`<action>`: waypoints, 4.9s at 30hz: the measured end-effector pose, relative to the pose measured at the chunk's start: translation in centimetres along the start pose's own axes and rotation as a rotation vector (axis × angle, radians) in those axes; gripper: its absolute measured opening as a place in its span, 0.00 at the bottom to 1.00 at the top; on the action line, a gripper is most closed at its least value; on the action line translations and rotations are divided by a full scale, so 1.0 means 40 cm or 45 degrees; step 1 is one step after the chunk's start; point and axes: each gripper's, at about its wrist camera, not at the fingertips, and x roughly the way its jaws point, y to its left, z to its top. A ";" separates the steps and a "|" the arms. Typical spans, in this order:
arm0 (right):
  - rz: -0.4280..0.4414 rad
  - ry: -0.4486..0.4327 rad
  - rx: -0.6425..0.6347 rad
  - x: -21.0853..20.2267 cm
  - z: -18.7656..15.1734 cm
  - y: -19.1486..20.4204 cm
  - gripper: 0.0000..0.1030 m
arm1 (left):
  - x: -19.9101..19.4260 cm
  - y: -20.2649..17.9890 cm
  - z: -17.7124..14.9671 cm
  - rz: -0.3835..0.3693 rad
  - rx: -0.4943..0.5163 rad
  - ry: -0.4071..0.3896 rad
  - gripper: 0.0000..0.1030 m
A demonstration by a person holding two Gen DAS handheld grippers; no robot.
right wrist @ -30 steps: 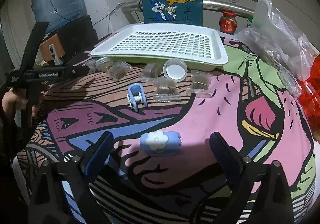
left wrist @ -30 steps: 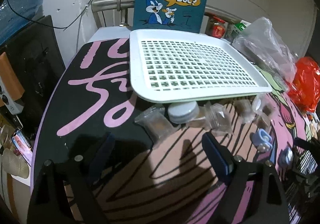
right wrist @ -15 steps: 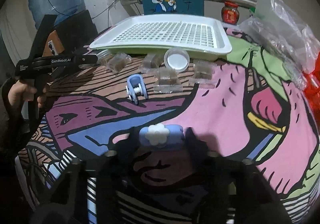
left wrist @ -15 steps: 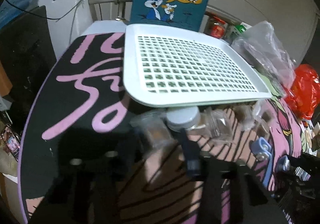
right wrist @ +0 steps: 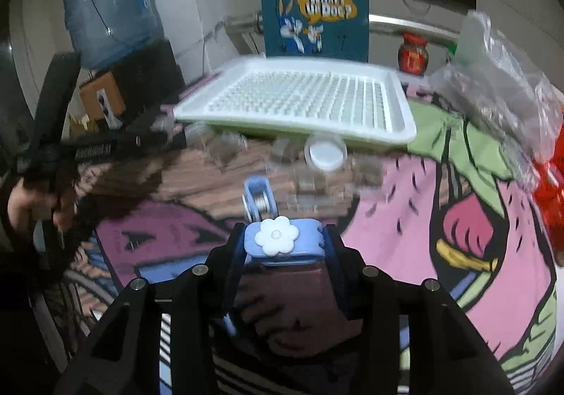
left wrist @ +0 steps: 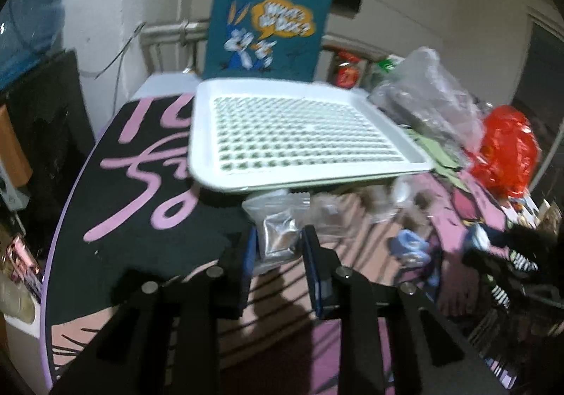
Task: Organize objects
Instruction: 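Grasp the blue flower clip with the right tool while the left tool grasps a clear brown-filled box, then carry both items over the white grid tray and open both tools to release, then grasp the blue U-shaped clip with the right tool while the left tool grasps the white round container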
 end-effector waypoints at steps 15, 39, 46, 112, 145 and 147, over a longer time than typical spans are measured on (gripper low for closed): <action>-0.002 -0.148 0.007 0.066 0.055 0.006 0.42 | 0.022 -0.062 -0.018 -0.007 0.092 -0.053 0.25; 0.015 -0.184 0.043 0.051 0.048 -0.008 0.42 | 0.016 -0.062 -0.021 0.001 0.092 -0.066 0.25; 0.016 -0.187 0.043 0.050 0.047 -0.006 0.42 | 0.017 -0.061 -0.021 0.002 0.093 -0.067 0.25; -0.046 0.035 0.164 0.274 0.260 -0.201 0.42 | 0.265 0.057 0.166 0.107 0.009 0.139 0.25; 0.127 -0.085 0.088 0.018 0.055 -0.115 0.87 | 0.100 0.096 0.051 -0.015 -0.169 0.081 0.78; 0.192 -0.032 0.050 0.044 0.047 -0.085 0.78 | 0.119 0.101 0.054 -0.040 -0.205 0.107 0.73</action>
